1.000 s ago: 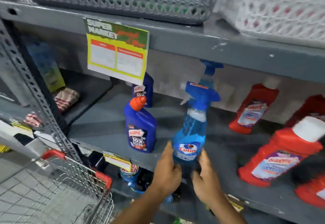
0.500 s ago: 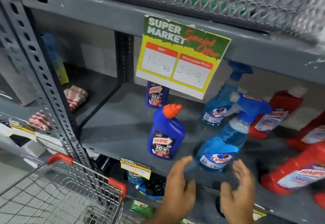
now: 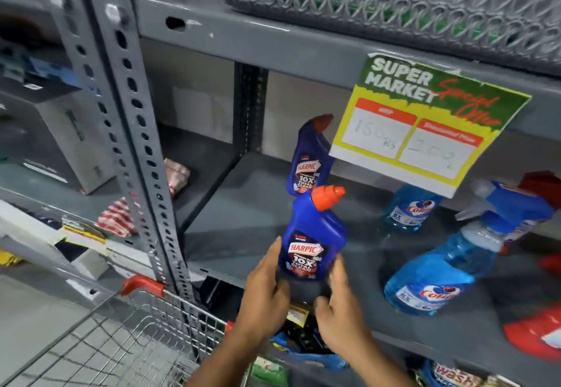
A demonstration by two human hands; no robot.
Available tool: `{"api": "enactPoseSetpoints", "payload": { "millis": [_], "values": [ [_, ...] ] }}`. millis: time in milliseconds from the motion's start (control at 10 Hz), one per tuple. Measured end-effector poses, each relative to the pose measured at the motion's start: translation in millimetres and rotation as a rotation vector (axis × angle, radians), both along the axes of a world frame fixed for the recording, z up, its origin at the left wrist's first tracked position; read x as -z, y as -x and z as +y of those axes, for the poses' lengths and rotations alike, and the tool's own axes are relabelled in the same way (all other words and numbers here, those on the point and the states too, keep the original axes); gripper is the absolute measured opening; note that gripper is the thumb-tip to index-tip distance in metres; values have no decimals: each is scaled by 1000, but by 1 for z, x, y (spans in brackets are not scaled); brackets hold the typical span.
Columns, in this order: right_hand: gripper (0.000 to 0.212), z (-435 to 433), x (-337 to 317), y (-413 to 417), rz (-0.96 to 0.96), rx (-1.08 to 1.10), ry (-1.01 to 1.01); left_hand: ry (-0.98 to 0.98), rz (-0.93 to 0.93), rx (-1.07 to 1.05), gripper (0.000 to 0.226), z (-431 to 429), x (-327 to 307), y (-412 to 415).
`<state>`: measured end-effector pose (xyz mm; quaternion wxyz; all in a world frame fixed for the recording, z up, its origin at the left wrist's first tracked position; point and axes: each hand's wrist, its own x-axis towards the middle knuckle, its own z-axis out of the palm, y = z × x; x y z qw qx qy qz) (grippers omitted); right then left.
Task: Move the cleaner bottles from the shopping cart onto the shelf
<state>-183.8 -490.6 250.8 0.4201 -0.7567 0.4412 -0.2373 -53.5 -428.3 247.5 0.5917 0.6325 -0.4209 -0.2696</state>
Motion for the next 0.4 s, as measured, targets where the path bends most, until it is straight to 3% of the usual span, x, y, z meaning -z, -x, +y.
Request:
{"api": "enactPoseSetpoints", "payload": {
  "millis": [200,400],
  "values": [
    [92,6,-1,-25,56,49,21,42,-36,25,91,8,-5,-19],
    [91,19,-20,-25,-36,39,-14,-78,-48,11,76,16,-11,-12]
  ]
}}
